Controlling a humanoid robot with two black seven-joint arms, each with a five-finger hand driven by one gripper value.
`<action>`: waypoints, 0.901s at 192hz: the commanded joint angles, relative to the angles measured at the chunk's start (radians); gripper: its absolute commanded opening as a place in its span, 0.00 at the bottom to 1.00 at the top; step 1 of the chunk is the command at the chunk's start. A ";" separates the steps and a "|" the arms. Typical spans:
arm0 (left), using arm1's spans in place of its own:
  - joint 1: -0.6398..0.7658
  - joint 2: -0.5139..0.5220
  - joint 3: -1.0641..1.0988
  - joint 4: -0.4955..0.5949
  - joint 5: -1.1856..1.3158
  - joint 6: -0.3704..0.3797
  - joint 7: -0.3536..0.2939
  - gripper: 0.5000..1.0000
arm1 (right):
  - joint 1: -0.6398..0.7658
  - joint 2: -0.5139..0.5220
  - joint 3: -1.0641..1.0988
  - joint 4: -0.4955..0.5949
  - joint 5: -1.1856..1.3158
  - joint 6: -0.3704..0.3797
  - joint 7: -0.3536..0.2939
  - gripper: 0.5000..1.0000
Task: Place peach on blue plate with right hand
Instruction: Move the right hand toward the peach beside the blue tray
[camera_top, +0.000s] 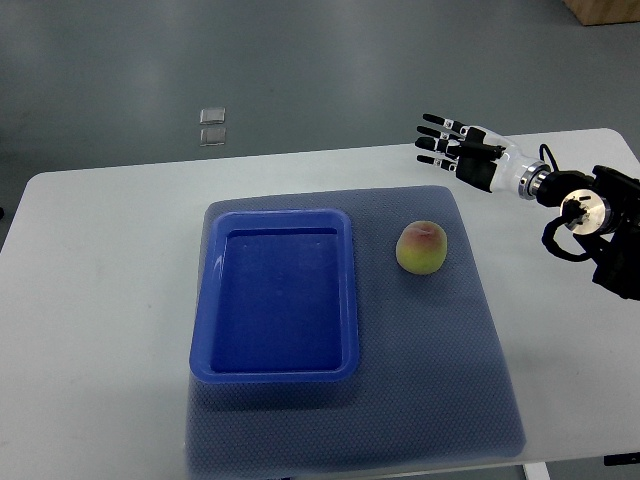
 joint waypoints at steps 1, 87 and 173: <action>0.006 0.000 0.001 0.003 0.000 0.004 0.000 1.00 | 0.003 0.004 0.001 0.002 0.005 0.000 0.016 0.86; 0.000 0.000 0.002 0.001 0.000 0.004 -0.002 1.00 | 0.012 -0.002 -0.016 0.003 -0.039 0.051 0.027 0.86; 0.000 0.000 0.001 0.001 0.000 0.004 -0.002 1.00 | 0.084 -0.063 -0.018 0.049 -0.616 0.051 0.207 0.86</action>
